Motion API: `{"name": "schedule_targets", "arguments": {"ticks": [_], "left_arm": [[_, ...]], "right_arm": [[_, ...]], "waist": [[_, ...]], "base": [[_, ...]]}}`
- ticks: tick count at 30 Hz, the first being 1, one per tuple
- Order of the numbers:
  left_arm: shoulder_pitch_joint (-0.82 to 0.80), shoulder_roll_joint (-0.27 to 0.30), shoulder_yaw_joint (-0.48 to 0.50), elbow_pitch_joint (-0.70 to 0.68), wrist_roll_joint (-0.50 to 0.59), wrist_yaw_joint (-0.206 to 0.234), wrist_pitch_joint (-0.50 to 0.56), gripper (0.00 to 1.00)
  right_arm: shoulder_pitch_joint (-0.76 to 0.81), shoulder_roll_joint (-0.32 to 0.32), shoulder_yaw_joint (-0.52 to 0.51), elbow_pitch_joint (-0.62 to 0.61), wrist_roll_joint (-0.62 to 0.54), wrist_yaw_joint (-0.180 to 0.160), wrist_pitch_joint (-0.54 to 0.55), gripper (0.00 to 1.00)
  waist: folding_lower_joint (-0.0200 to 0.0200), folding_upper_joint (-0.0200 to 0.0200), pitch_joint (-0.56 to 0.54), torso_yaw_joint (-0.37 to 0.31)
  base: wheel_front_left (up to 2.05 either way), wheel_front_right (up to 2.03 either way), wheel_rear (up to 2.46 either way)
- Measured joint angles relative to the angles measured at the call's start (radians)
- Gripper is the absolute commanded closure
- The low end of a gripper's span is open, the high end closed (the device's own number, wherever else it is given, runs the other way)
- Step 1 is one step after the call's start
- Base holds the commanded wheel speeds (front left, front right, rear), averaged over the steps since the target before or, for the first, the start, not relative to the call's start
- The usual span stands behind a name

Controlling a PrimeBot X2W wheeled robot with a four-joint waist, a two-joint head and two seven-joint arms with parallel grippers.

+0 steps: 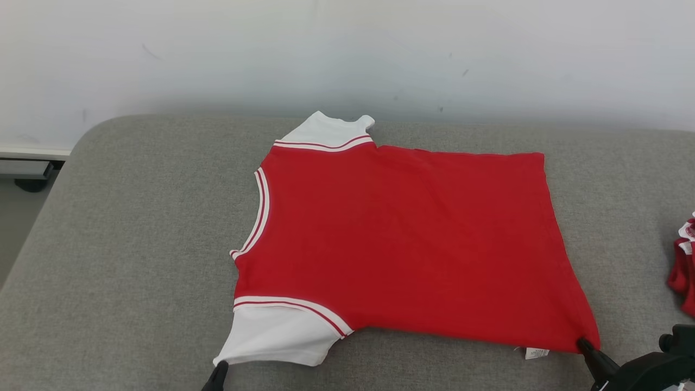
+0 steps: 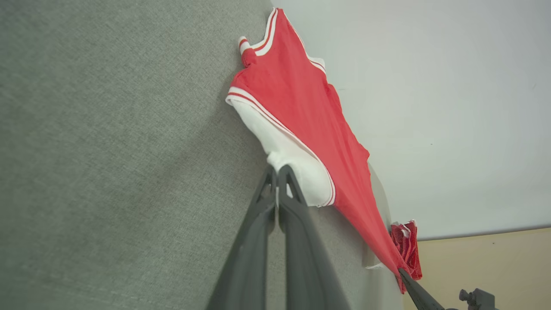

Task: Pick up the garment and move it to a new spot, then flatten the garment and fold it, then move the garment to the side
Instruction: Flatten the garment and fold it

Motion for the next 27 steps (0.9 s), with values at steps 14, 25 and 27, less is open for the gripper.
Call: {"name": "schedule_targets", "arguments": {"ticks": [14, 25, 27], "left_arm": [[-0.002, 0.032, -0.03, 0.051, 0.061, 0.068, 0.069, 0.0], [-0.013, 0.085, -0.029, 0.126, 0.221, 0.096, 0.054, 0.0], [-0.041, 0.092, -0.002, 0.126, 0.27, 0.096, 0.007, 0.0]], "right_arm": [[0.013, 0.009, -0.007, -0.021, -0.043, -0.02, 0.043, 0.0], [0.011, 0.007, -0.028, -0.019, -0.146, -0.021, 0.04, 0.0], [0.01, 0.009, -0.058, -0.026, -0.181, -0.021, 0.012, 0.0]], "waist": [[0.0001, 0.0001, 0.02, 0.001], [0.0001, 0.0001, 0.022, 0.005], [0.0001, 0.0001, 0.015, 0.006]], "base": [[0.0, 0.0, 0.0], [0.0, 0.0, 0.0], [0.0, 0.0, 0.0]]}}
